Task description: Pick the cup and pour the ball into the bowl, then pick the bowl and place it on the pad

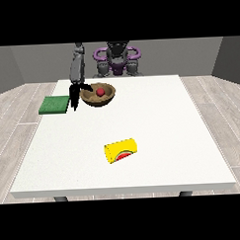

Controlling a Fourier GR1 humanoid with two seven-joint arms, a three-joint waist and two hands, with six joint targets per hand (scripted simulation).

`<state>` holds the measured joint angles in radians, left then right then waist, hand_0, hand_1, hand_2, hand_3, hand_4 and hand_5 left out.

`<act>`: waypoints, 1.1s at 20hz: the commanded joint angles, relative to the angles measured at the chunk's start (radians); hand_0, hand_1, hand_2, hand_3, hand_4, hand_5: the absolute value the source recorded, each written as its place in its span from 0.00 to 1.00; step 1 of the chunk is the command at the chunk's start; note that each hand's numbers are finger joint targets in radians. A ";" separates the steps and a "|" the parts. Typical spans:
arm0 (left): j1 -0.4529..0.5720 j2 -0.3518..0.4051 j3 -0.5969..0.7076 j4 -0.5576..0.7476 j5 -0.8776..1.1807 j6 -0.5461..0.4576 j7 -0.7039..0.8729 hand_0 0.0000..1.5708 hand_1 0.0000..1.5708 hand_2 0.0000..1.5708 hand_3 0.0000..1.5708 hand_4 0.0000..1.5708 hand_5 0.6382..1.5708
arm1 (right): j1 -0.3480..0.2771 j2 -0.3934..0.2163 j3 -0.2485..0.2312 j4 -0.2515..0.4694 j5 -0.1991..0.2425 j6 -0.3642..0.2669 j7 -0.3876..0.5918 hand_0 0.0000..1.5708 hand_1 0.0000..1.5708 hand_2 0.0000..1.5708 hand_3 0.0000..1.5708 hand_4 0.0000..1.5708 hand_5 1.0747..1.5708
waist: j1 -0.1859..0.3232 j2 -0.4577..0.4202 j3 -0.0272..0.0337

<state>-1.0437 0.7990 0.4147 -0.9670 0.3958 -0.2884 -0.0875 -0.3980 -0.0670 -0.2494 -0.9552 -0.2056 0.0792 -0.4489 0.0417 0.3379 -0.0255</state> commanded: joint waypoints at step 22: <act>0.086 0.100 0.059 0.248 0.008 -0.130 -0.065 0.00 0.00 0.00 0.00 0.00 0.97 | -0.018 -0.114 0.244 -0.215 0.317 -0.354 0.640 1.00 1.00 1.00 1.00 0.80 0.77 | -0.030 -0.135 0.0203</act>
<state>-1.0069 0.8579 0.4525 -0.8108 0.4070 -0.3618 -0.1274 -0.3906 -0.1542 -0.0635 -1.0914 0.0518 -0.2476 -0.0181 0.0412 0.2583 -0.0131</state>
